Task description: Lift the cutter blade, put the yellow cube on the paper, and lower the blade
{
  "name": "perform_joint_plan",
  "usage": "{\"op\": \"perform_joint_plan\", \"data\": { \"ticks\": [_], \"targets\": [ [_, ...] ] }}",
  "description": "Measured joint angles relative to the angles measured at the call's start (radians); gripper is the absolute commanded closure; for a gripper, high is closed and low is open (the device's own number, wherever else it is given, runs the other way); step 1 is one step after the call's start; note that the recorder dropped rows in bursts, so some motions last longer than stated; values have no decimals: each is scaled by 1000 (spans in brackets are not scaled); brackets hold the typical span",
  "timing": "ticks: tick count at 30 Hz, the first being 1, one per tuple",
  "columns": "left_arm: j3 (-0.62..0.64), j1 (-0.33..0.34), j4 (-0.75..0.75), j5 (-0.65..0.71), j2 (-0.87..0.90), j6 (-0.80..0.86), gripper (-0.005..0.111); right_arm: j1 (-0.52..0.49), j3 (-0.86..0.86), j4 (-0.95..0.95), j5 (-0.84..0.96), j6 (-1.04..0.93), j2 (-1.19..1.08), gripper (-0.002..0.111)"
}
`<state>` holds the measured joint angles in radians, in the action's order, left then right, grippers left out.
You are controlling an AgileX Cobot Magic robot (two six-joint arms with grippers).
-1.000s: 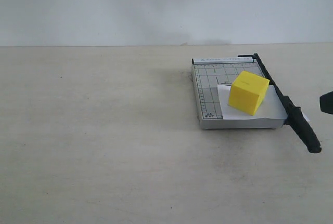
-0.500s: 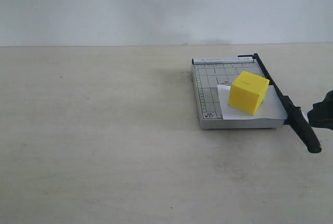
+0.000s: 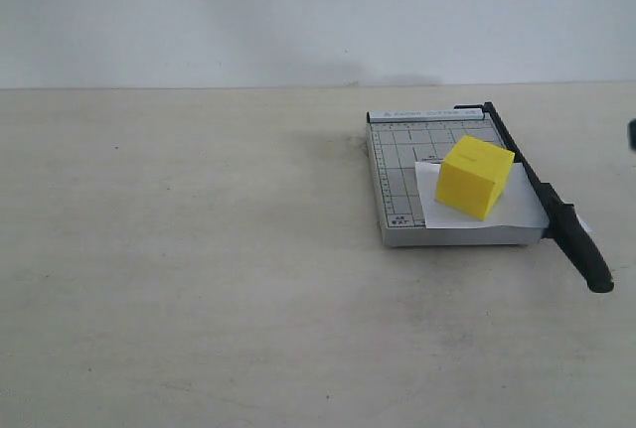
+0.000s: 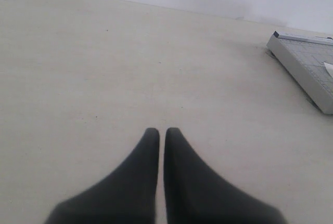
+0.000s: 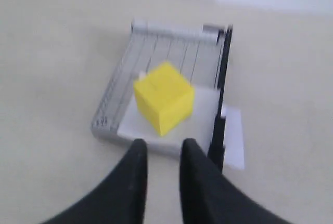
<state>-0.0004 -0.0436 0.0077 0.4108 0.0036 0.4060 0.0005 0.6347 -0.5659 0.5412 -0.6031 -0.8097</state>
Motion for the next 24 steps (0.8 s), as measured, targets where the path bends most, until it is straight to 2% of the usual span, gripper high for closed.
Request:
{"op": "perform_joint_plan", "data": {
  "ticks": [10,16,20,24],
  "targets": [
    [0,0,0,0,0,0,102,0,2,-101,27,-8,539,108],
    [0,0,0,0,0,0,102,0,2,-87,192,26,693,108],
    [0,0,0,0,0,0,102,0,2,5,276,124,770,109],
    [0,0,0,0,0,0,102,0,2,187,364,309,806,109]
  ]
}}
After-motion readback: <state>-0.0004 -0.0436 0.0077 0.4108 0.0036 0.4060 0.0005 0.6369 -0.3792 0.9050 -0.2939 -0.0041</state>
